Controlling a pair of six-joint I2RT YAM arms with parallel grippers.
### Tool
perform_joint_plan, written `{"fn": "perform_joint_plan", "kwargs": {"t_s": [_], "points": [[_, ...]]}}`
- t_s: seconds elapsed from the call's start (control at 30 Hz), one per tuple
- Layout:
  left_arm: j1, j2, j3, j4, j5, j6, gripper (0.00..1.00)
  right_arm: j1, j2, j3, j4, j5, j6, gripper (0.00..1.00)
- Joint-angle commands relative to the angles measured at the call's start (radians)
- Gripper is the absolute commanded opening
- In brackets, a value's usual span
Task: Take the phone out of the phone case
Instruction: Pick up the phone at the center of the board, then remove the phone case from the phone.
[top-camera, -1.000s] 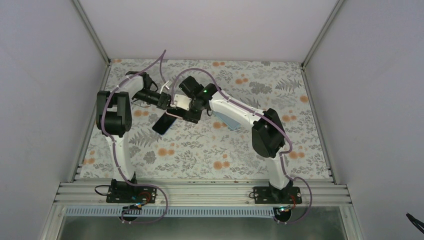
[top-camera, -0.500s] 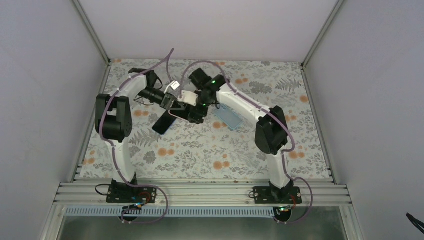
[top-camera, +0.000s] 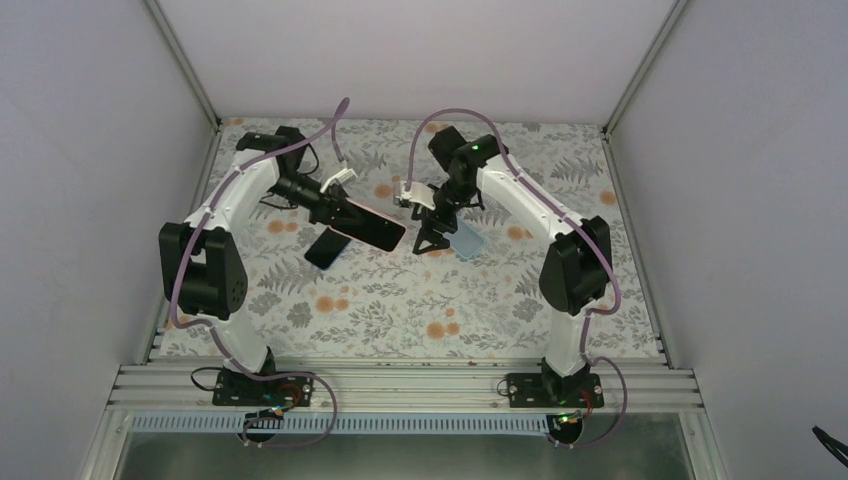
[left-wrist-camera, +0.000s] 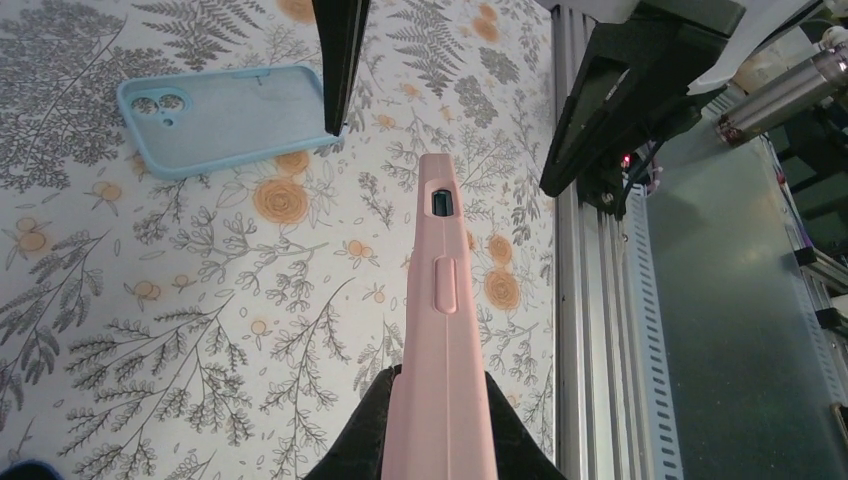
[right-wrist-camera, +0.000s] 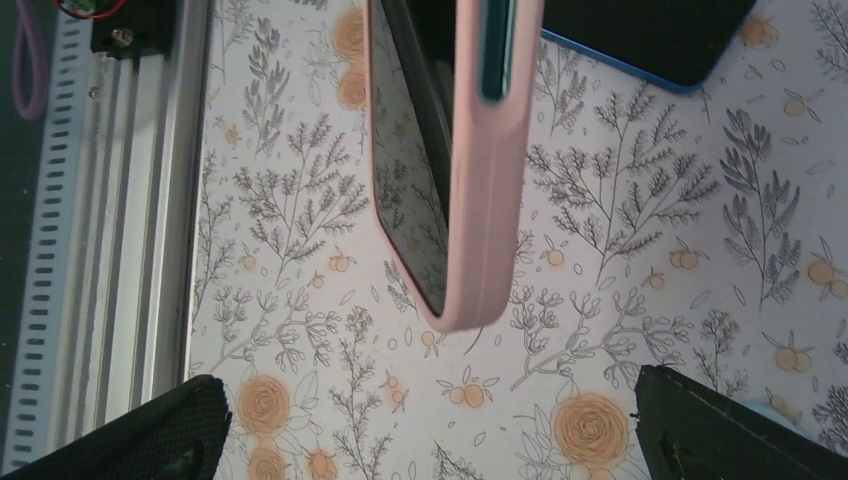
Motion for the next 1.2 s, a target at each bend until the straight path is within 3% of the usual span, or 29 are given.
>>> {"fn": "perform_joint_plan", "kwargs": {"t_s": [0.0, 0.4, 1.17], "points": [[-0.018, -0.011, 0.007, -0.002, 0.056, 0.034, 0.02, 0.003, 0.016, 0.002, -0.022, -0.078, -0.040, 1.00], [-0.088, -0.055, 0.009, -0.001, 0.065, 0.021, 0.02, -0.031, 0.107, 0.082, -0.023, -0.112, -0.026, 0.98], [-0.173, -0.069, 0.018, -0.002, 0.068, 0.011, 0.02, -0.150, 0.124, 0.019, -0.024, -0.180, -0.127, 0.94]]}}
